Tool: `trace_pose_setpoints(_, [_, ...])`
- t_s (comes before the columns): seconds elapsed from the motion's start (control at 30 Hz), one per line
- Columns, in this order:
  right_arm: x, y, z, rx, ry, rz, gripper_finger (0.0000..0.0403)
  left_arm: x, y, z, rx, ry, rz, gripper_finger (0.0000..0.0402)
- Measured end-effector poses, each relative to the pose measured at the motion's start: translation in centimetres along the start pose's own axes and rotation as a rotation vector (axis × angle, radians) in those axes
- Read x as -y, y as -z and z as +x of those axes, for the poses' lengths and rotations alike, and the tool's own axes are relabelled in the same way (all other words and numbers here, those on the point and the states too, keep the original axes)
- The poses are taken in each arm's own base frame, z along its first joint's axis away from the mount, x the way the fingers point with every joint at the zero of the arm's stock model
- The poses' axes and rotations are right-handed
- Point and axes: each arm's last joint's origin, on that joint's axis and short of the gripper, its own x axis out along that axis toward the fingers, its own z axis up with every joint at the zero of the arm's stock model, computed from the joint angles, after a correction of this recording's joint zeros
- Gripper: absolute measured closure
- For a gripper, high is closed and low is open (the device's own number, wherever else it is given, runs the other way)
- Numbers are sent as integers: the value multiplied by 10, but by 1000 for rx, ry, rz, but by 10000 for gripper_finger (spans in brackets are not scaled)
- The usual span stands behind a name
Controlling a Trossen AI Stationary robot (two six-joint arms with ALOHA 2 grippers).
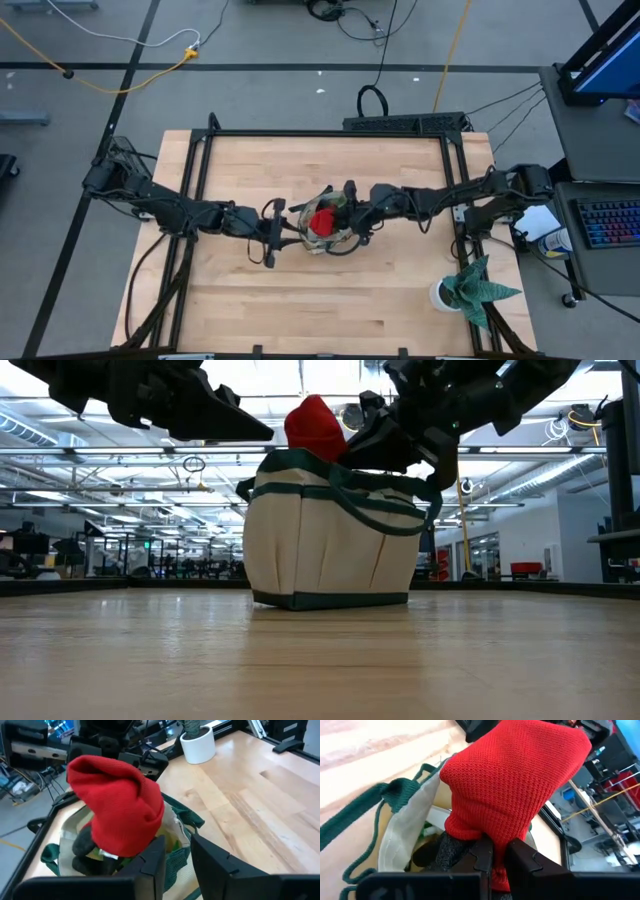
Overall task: Pick & Place Garden tools in Gardening bag
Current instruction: Put the red gloves into the brown gardening bag
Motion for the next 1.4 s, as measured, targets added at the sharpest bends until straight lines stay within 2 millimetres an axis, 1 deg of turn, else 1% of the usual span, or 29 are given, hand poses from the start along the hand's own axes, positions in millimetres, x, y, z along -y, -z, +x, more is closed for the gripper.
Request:
trace_pose_setpoints(0.17, [4, 4, 0, 7, -7, 60, 382, 0, -2, 0, -2, 1, 53, 303])
trace_pose_setpoints(0.37, [11, 11, -1, -9, 12, 103, 382, -4, -8, 2, -5, -2, 126, 267])
trace_pose_setpoints(0.53, [11, 12, -1, -14, 15, 108, 382, -12, -2, 4, -38, 34, 107, 233])
trace_pose_setpoints(0.67, [11, 12, -1, -12, 14, 127, 382, -19, 8, 14, -64, 63, 113, 228])
trace_pose_setpoints(0.8, [11, 12, -1, -14, 16, 151, 382, -23, 17, 22, -77, 79, 142, 243])
trace_pose_setpoints(0.9, [12, 13, -1, -17, 18, 155, 376, -25, 20, 23, -88, 76, 158, 265])
trace_pose_setpoints(0.97, [11, 14, -1, -23, 4, 149, 373, -25, 20, 23, -84, 76, 170, 288])
trace_pose_setpoints(1.07, [6, 16, 0, -10, -75, 102, 373, -24, 18, 23, -70, 75, 214, 333])
trace_pose_setpoints(1.17, [2, 18, 4, -13, -94, 80, 377, -24, 18, 23, -64, 76, 271, 384])
trace_pose_setpoints(1.2, [1, 18, 5, -10, -89, 77, 378, -25, 18, 23, -62, 74, 283, 391])
trace_pose_setpoints(1.33, [-1, 23, 11, -14, -87, 57, 376, -27, 16, 24, -39, 54, 296, 383])
trace_pose_setpoints(1.4, [-3, 28, 18, -11, -83, 45, 372, -28, 15, 24, -31, 47, 307, 386])
